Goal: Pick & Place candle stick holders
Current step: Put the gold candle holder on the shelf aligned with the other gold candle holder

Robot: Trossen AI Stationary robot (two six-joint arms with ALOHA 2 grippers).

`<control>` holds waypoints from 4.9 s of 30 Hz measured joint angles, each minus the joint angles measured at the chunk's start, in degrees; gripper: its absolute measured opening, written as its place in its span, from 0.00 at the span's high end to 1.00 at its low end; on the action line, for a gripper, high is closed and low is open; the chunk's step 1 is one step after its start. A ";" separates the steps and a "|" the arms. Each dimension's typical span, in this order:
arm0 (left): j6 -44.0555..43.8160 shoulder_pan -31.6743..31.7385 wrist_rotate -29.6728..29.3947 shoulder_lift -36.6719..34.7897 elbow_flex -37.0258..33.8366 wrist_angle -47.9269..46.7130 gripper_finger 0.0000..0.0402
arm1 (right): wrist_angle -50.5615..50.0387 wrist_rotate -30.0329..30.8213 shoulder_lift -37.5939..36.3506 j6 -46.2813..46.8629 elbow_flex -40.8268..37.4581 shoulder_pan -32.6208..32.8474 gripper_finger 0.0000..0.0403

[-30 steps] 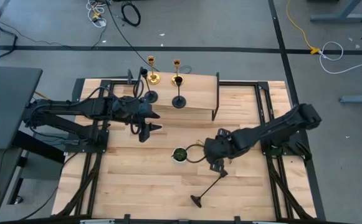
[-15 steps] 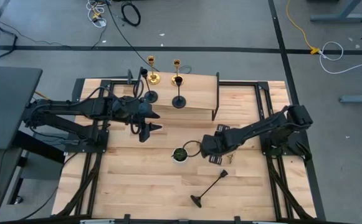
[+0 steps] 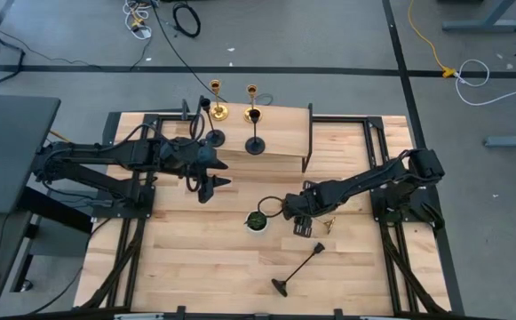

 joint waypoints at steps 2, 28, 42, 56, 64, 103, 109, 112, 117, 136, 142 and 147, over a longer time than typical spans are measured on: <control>0.00 0.00 0.00 0.00 0.00 -0.02 0.45 | 0.39 -0.01 0.09 -0.01 0.00 -0.33 0.47; 0.04 -0.02 0.00 0.00 0.00 -0.02 0.45 | 14.20 -2.57 -0.08 0.76 -10.38 -2.00 0.47; 0.11 -0.02 -0.01 0.00 0.00 -0.02 0.45 | 13.96 -2.03 0.00 0.87 -10.49 -2.07 0.74; 0.22 -0.02 -0.20 0.00 0.00 -0.02 0.45 | 14.46 -2.77 0.05 1.40 -10.47 -2.18 0.98; 0.22 -0.02 -0.20 0.00 0.00 -0.02 0.45 | 14.98 -4.12 -4.98 2.52 -10.64 -1.67 0.99; 0.20 -0.02 -0.21 0.02 0.00 -0.46 0.45 | 88.61 4.33 -31.86 -26.69 -24.26 -21.38 0.99; 0.18 -0.02 -0.22 0.02 0.00 -0.42 0.45 | 93.52 -1.55 -29.27 -22.86 -25.64 -29.26 0.99; 0.20 -0.02 -0.21 0.02 0.00 -0.39 0.45 | 96.94 -3.50 -26.42 -22.54 -25.67 -32.01 0.99; 0.20 -0.02 -0.22 0.02 0.00 -0.37 0.45 | 103.68 -8.36 -20.62 -20.55 -25.43 -36.89 0.99; 3.40 0.00 -0.29 0.02 0.00 1.81 0.45 | 110.63 -17.98 -4.00 -21.85 -17.92 -46.63 0.99; 4.20 0.00 -0.94 0.02 0.00 1.92 0.45 | 112.33 -18.45 -2.23 -20.56 -17.91 -49.44 0.99; 4.22 0.00 -1.75 0.02 0.00 2.51 0.45 | 112.62 -18.50 -0.92 -20.49 -17.92 -50.11 0.99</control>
